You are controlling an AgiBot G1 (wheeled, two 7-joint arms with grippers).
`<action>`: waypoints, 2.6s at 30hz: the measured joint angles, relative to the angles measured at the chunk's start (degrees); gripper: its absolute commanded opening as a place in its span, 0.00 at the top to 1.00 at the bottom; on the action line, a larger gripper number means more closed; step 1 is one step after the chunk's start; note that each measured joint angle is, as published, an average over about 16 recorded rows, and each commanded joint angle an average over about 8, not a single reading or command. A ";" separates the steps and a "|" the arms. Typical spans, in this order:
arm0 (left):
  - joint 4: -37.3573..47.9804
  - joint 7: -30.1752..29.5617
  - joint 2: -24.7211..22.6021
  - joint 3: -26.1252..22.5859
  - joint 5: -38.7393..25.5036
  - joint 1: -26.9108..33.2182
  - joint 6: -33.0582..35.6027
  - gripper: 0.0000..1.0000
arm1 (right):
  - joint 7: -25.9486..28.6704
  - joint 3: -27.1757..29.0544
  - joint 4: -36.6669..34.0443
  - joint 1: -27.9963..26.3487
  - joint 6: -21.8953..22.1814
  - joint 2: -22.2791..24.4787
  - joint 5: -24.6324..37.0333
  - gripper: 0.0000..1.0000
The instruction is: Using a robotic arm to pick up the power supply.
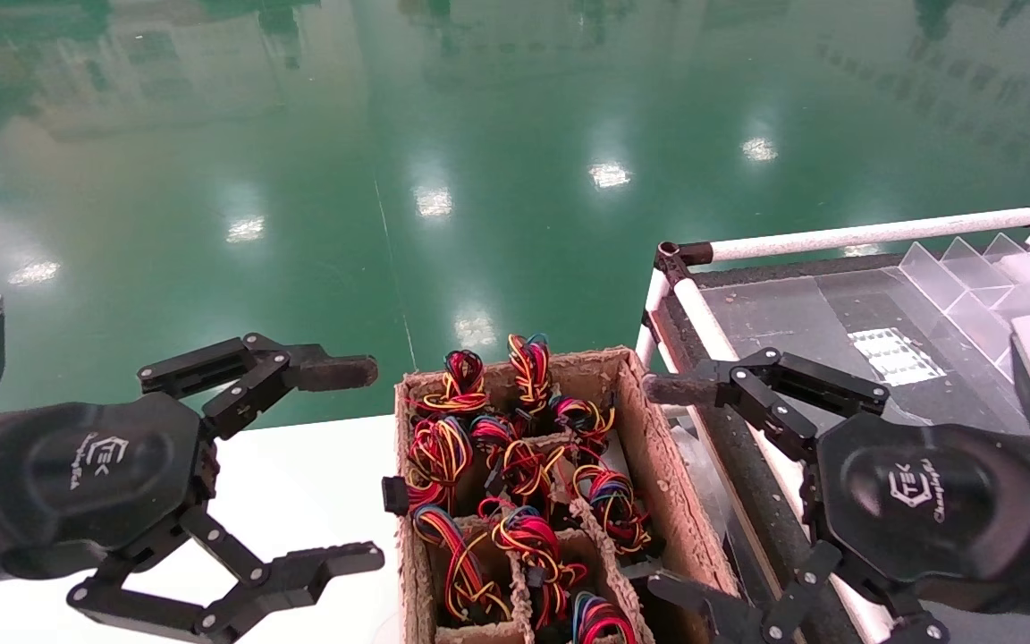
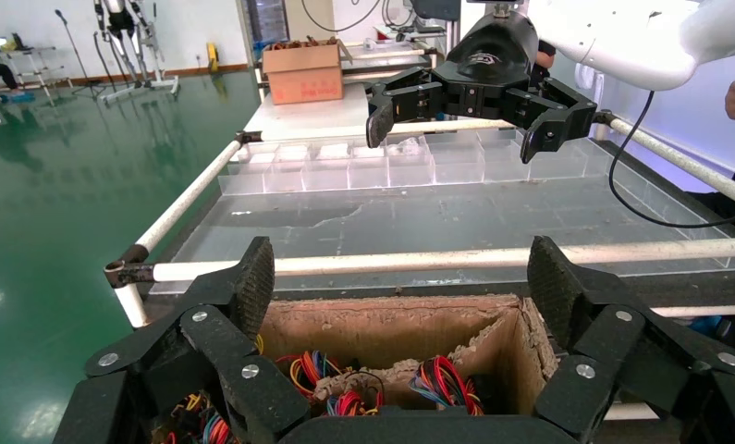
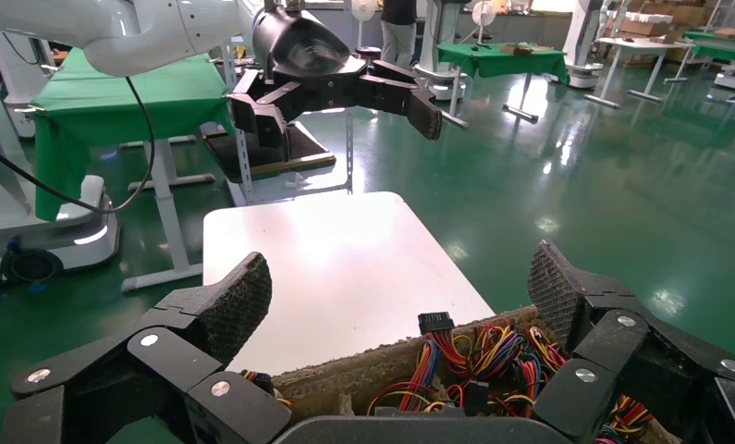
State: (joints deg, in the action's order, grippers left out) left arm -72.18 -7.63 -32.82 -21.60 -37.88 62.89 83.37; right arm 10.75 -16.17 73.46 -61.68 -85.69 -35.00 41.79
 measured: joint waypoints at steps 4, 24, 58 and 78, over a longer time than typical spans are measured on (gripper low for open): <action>0.00 0.00 0.00 0.00 0.00 0.00 0.00 1.00 | 0.00 0.00 0.00 0.00 0.00 0.00 0.00 0.00; 0.00 0.00 0.00 0.00 0.00 0.00 0.00 1.00 | 0.00 0.00 0.00 0.00 0.00 0.00 0.00 0.00; 0.00 0.00 0.00 0.00 0.00 0.00 0.00 0.00 | 0.00 0.00 0.00 0.00 0.00 0.00 0.00 0.00; 0.01 0.01 0.00 0.00 0.00 0.00 0.00 0.00 | -0.53 -1.53 -3.94 -1.40 0.46 -0.89 3.60 0.00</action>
State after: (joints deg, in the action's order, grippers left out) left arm -72.17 -7.62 -32.82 -21.61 -37.88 62.90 83.37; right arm 10.22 -17.70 69.52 -63.08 -85.23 -35.89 45.39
